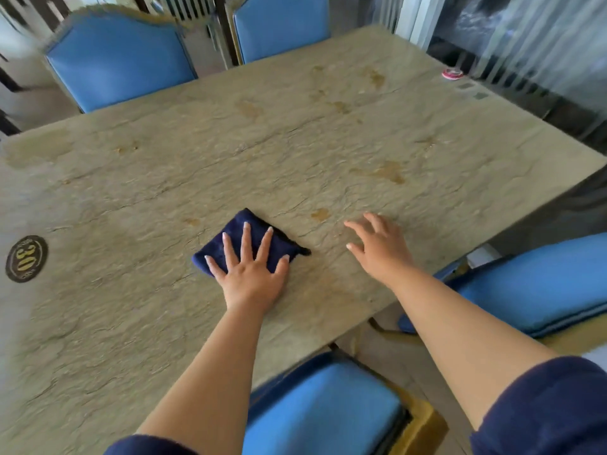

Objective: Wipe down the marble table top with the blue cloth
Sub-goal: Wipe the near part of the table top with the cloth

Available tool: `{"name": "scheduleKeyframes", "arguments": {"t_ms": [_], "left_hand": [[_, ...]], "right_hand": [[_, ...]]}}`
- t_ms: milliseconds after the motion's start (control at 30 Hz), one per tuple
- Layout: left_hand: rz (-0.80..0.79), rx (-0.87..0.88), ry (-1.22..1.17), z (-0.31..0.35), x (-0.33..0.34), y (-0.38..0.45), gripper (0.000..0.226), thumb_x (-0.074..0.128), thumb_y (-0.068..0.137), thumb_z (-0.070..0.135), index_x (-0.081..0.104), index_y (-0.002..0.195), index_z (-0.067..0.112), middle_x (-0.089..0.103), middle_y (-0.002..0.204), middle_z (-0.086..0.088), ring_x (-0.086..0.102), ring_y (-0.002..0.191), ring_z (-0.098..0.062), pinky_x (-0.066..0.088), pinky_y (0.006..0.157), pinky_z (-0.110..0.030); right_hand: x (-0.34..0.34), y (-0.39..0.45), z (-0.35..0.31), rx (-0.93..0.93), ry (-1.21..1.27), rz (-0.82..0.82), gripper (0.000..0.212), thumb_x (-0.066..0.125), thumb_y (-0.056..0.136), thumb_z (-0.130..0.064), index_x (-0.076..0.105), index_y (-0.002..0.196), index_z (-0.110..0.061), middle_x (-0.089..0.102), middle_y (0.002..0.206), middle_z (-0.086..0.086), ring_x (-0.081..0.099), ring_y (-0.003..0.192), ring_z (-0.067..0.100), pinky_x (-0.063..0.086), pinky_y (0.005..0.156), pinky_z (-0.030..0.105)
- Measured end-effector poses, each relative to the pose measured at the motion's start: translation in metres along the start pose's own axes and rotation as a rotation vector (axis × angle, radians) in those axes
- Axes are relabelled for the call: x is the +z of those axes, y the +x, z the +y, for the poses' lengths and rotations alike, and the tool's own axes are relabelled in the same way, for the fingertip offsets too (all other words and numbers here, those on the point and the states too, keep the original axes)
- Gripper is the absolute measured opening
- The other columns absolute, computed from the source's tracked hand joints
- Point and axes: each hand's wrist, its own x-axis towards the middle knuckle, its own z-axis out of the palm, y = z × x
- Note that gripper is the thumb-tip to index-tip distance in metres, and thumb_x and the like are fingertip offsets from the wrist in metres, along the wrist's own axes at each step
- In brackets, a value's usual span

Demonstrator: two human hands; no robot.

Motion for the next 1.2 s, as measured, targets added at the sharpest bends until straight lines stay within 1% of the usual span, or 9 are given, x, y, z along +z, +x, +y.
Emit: {"name": "scheduleKeyframes", "arguments": {"t_ms": [100, 267, 333, 567, 633, 867, 1000, 1100, 1200], "left_hand": [[0.035, 0.214, 0.06, 0.038, 0.016, -0.021, 0.065, 0.018, 0.087, 0.074, 0.002, 0.147, 0.054, -0.01, 0.161, 0.013, -0.017, 0.148, -0.025, -0.009, 0.113, -0.063], [0.043, 0.702, 0.143, 0.027, 0.028, -0.055, 0.066, 0.036, 0.086, 0.072, 0.014, 0.146, 0.055, 0.007, 0.161, 0.016, -0.001, 0.15, -0.021, 0.005, 0.115, -0.062], [0.048, 0.687, 0.165, 0.016, 0.024, -0.037, 0.065, 0.036, 0.086, 0.073, 0.015, 0.145, 0.057, 0.009, 0.16, 0.017, 0.0, 0.15, -0.018, 0.005, 0.116, -0.06], [0.048, 0.128, 0.059, 0.059, 0.007, 0.046, 0.064, 0.018, 0.086, 0.074, 0.003, 0.145, 0.057, -0.007, 0.16, 0.018, -0.013, 0.148, -0.02, -0.009, 0.115, -0.058], [0.049, 0.182, 0.052, 0.073, 0.012, 0.035, 0.063, 0.019, 0.088, 0.073, 0.004, 0.146, 0.055, -0.006, 0.161, 0.017, -0.013, 0.148, -0.021, -0.008, 0.115, -0.059], [0.064, 0.734, 0.127, 0.034, 0.029, -0.043, 0.064, 0.04, 0.087, 0.069, 0.02, 0.145, 0.053, 0.014, 0.16, 0.016, 0.007, 0.15, -0.019, 0.014, 0.114, -0.062], [0.068, 0.361, 0.087, 0.052, 0.019, -0.005, 0.066, 0.032, 0.083, 0.074, 0.014, 0.145, 0.057, 0.008, 0.16, 0.017, -0.001, 0.15, -0.016, 0.005, 0.115, -0.061], [0.046, 0.048, 0.041, 0.095, 0.016, 0.036, 0.063, 0.016, 0.086, 0.075, 0.001, 0.145, 0.057, -0.009, 0.16, 0.018, -0.015, 0.148, -0.02, -0.009, 0.114, -0.061], [0.027, -0.014, 0.019, 0.136, 0.021, 0.045, 0.062, 0.013, 0.088, 0.073, -0.003, 0.145, 0.056, -0.017, 0.159, 0.017, -0.022, 0.146, -0.023, -0.013, 0.112, -0.063]], "right_hand": [[0.011, 0.001, 0.019, -0.134, 0.027, 0.068, 0.043, 0.035, 0.099, -0.043, 0.036, 0.141, -0.036, 0.022, 0.155, 0.009, 0.013, 0.143, 0.033, 0.011, 0.117, 0.05], [0.023, 0.003, 0.021, -0.141, 0.079, 0.239, 0.041, 0.035, 0.099, -0.028, 0.048, 0.137, -0.023, 0.04, 0.145, 0.015, 0.031, 0.138, 0.035, 0.02, 0.114, 0.054], [0.023, 0.004, 0.021, -0.155, 0.074, 0.252, 0.041, 0.034, 0.098, -0.027, 0.047, 0.137, -0.022, 0.04, 0.145, 0.015, 0.031, 0.138, 0.035, 0.021, 0.113, 0.055], [0.026, 0.005, 0.027, -0.18, 0.087, 0.25, 0.045, 0.026, 0.099, -0.029, 0.041, 0.141, -0.019, 0.036, 0.147, 0.009, 0.024, 0.143, 0.027, 0.017, 0.117, 0.051], [0.026, 0.006, 0.03, -0.196, 0.091, 0.243, 0.046, 0.027, 0.098, -0.028, 0.041, 0.141, -0.019, 0.036, 0.148, 0.007, 0.023, 0.143, 0.025, 0.016, 0.117, 0.049], [0.021, 0.01, 0.043, -0.248, 0.261, 0.193, 0.047, 0.03, 0.097, -0.026, 0.045, 0.141, -0.019, 0.038, 0.149, 0.003, 0.025, 0.143, 0.02, 0.016, 0.118, 0.043], [0.004, 0.025, 0.063, -0.205, 0.331, 0.219, 0.04, 0.042, 0.096, -0.015, 0.05, 0.135, -0.019, 0.044, 0.144, 0.001, 0.033, 0.138, 0.018, 0.032, 0.112, 0.036], [-0.012, 0.049, 0.087, -0.186, 0.277, 0.183, 0.041, 0.041, 0.098, -0.013, 0.045, 0.138, -0.019, 0.038, 0.148, 0.001, 0.026, 0.141, 0.018, 0.026, 0.114, 0.031], [-0.021, 0.07, 0.113, -0.279, 0.225, 0.043, 0.046, 0.037, 0.099, -0.011, 0.037, 0.144, -0.019, 0.027, 0.154, -0.001, 0.019, 0.144, 0.017, 0.021, 0.117, 0.033]]}}
